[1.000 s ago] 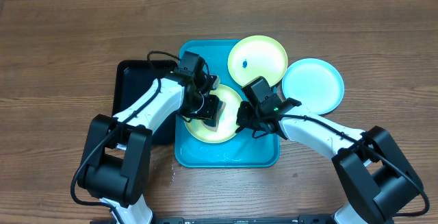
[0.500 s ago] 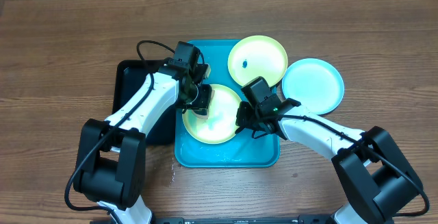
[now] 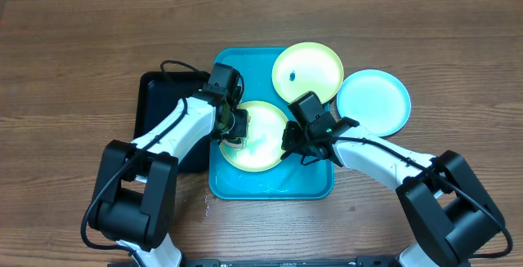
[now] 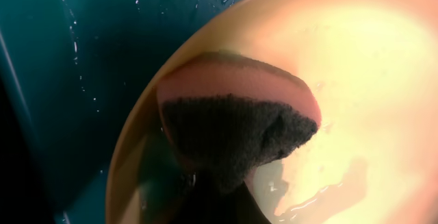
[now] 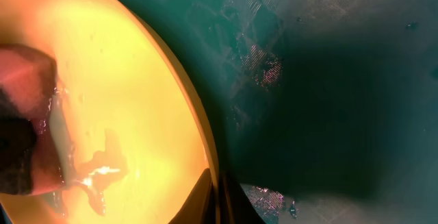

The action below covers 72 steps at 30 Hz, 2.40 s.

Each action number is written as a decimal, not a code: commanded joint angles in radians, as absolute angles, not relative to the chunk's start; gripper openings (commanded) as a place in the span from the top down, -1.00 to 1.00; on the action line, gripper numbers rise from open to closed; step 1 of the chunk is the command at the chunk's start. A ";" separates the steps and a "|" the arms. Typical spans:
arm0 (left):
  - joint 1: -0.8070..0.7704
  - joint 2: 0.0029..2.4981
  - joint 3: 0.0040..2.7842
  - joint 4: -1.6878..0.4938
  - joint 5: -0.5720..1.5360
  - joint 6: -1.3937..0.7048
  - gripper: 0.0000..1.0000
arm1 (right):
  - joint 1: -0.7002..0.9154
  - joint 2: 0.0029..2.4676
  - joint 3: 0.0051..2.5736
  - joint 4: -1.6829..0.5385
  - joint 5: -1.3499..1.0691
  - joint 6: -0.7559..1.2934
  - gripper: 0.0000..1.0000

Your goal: Clean dirty plates on tray and stack at the side

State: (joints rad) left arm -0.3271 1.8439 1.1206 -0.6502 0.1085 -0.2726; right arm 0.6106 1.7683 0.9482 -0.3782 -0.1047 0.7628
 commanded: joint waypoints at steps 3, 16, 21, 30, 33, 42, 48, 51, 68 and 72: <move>-0.340 1.887 1.107 -0.654 0.360 -0.255 0.92 | 0.616 1.762 0.956 -0.365 -0.113 0.758 0.92; -0.340 1.862 1.351 -0.820 0.339 -0.218 0.92 | 0.616 1.762 0.956 -0.365 -0.113 0.758 0.92; -0.342 1.865 1.323 -0.849 0.120 -0.262 0.91 | 0.616 1.762 0.956 -0.365 -0.113 0.758 0.92; -0.341 1.889 1.166 -0.725 0.067 -0.282 0.92 | 0.616 1.762 0.956 -0.364 -0.113 0.758 0.92; -0.341 1.922 1.119 -0.680 0.081 -0.300 0.91 | 0.616 1.762 0.956 -0.365 -0.113 0.758 0.92; -0.341 1.886 1.234 -0.795 0.294 -0.155 0.92 | 0.616 1.762 0.956 -0.364 -0.113 0.758 0.92; -0.337 1.882 1.361 -0.897 0.363 -0.107 0.92 | 0.616 1.762 0.956 -0.365 -0.113 0.758 0.92; -0.328 1.882 1.390 -0.904 0.336 -0.135 0.92 | 0.616 1.762 0.956 -0.365 -0.113 0.758 0.92; -0.333 1.891 1.166 -0.713 0.110 -0.256 0.92 | 0.616 1.762 0.956 -0.364 -0.113 0.758 0.92; -0.334 1.890 1.135 -0.694 0.265 -0.241 0.91 | 0.616 1.762 0.956 -0.364 -0.113 0.758 0.92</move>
State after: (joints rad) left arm -0.3328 1.8759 1.1660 -0.6941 0.1432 -0.2321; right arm 0.6106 1.7683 0.9482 -0.3775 -0.1078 0.7589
